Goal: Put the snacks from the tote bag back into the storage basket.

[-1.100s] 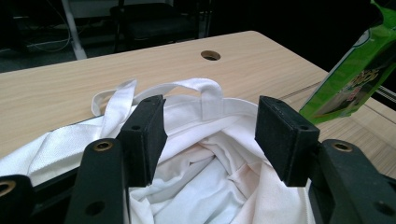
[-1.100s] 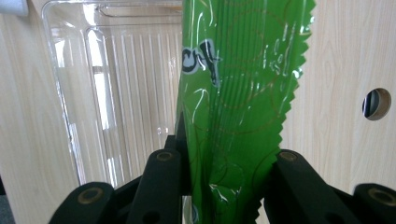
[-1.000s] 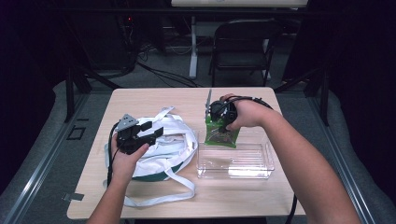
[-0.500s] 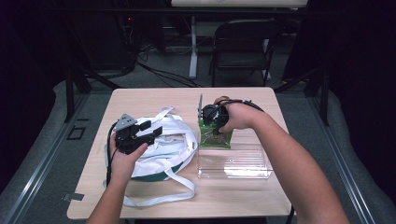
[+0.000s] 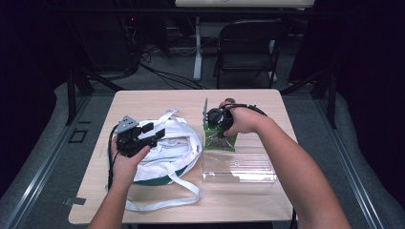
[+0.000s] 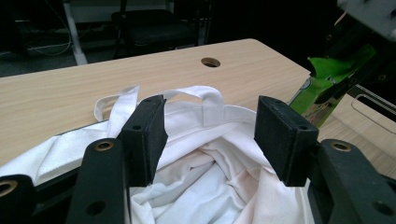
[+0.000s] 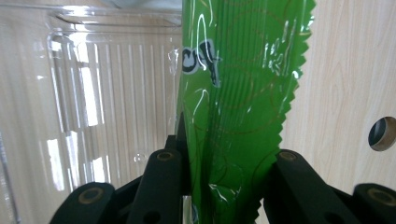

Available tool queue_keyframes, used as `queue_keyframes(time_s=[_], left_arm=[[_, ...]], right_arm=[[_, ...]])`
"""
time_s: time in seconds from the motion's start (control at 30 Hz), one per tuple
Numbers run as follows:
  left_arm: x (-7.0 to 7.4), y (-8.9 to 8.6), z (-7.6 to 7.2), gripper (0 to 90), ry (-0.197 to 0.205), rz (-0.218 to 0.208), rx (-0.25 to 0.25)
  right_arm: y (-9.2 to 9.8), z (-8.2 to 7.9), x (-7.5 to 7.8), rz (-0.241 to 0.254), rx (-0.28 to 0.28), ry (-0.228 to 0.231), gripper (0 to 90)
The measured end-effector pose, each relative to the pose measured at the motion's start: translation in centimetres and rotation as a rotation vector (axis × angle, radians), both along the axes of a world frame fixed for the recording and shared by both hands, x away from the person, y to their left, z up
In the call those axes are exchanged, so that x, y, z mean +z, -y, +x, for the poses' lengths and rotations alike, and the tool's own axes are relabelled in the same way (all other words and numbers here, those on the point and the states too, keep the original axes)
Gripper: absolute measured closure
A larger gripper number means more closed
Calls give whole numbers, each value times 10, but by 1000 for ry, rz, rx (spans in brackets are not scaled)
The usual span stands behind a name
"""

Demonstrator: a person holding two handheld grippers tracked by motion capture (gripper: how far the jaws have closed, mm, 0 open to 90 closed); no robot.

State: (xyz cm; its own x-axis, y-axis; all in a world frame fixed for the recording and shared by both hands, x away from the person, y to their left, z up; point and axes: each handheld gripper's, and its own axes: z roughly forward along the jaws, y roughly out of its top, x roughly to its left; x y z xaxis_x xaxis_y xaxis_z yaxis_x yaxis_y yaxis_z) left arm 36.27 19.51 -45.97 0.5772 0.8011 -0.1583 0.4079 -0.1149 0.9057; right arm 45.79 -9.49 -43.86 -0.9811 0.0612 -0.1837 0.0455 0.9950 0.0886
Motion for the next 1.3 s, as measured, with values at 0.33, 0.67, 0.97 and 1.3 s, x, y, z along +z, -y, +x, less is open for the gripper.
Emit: queue_keyframes(time_s=[0.33,0.67,0.97,1.3], left_arm=[[-1,0,1,433,-6,0,2],[-2,0,1,433,-9,2,2],[-3,0,2,433,-14,2,0],[-3,-1,1,433,-14,-1,1]], right_arm=[[-3,6,-11,-7,30,19,734],[-2,11,-14,-15,42,23,730],[-3,13,-17,-9,29,30,709],[-3,15,-19,-2,16,30,666]])
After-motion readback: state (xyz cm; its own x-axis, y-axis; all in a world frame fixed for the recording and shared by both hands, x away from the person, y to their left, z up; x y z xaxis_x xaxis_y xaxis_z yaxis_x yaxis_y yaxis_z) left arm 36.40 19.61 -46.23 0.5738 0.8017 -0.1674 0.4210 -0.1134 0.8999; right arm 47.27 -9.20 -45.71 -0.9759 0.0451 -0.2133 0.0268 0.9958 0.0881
